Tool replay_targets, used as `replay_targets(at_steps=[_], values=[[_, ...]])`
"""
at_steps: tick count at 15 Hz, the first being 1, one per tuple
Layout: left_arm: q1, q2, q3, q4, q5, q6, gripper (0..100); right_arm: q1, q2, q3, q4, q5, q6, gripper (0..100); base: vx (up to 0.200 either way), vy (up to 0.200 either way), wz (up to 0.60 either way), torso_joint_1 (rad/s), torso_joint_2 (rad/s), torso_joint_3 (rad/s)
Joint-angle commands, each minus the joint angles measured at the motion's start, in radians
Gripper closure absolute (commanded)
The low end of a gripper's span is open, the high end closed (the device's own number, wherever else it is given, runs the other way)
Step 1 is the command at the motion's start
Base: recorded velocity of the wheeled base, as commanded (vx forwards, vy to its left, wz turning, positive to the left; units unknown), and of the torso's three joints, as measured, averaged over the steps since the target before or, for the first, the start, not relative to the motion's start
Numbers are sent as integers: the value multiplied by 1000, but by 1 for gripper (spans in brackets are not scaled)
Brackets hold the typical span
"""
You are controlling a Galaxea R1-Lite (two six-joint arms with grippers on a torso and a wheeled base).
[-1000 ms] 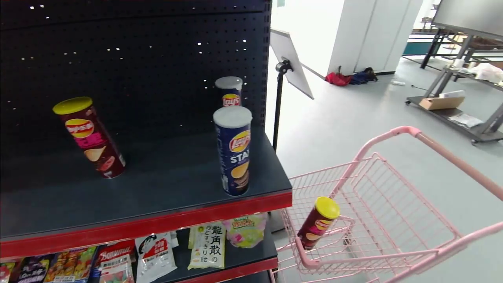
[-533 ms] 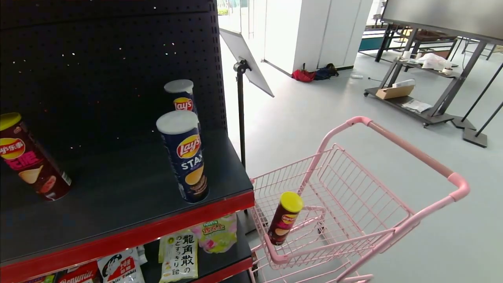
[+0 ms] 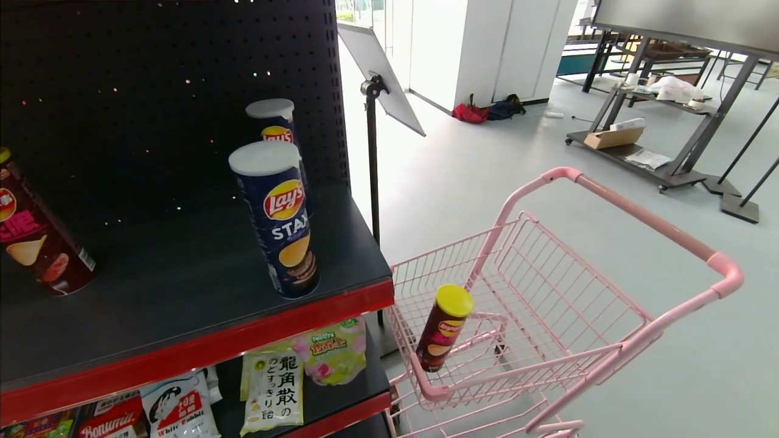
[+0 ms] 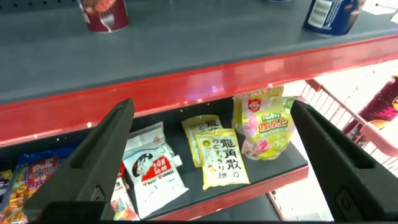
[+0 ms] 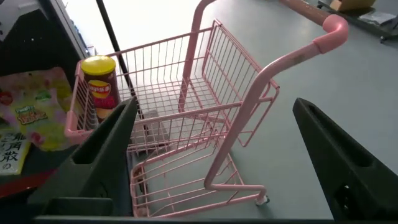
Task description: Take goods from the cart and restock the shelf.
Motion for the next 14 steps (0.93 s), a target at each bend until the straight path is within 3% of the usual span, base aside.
replay_targets(at_steps=[1, 11, 14], values=[[1, 1, 0, 0, 0, 0, 0, 0, 0, 0, 0, 0, 0, 0, 0, 0, 0, -149, 373, 227], [0, 1, 0, 0, 0, -2, 0, 0, 0, 0, 0, 0, -3, 0, 0, 0, 0, -167, 460, 291], [0, 1, 0, 0, 0, -2, 0, 2, 7, -2, 3, 3, -8, 0, 0, 0, 0, -63, 178, 119]])
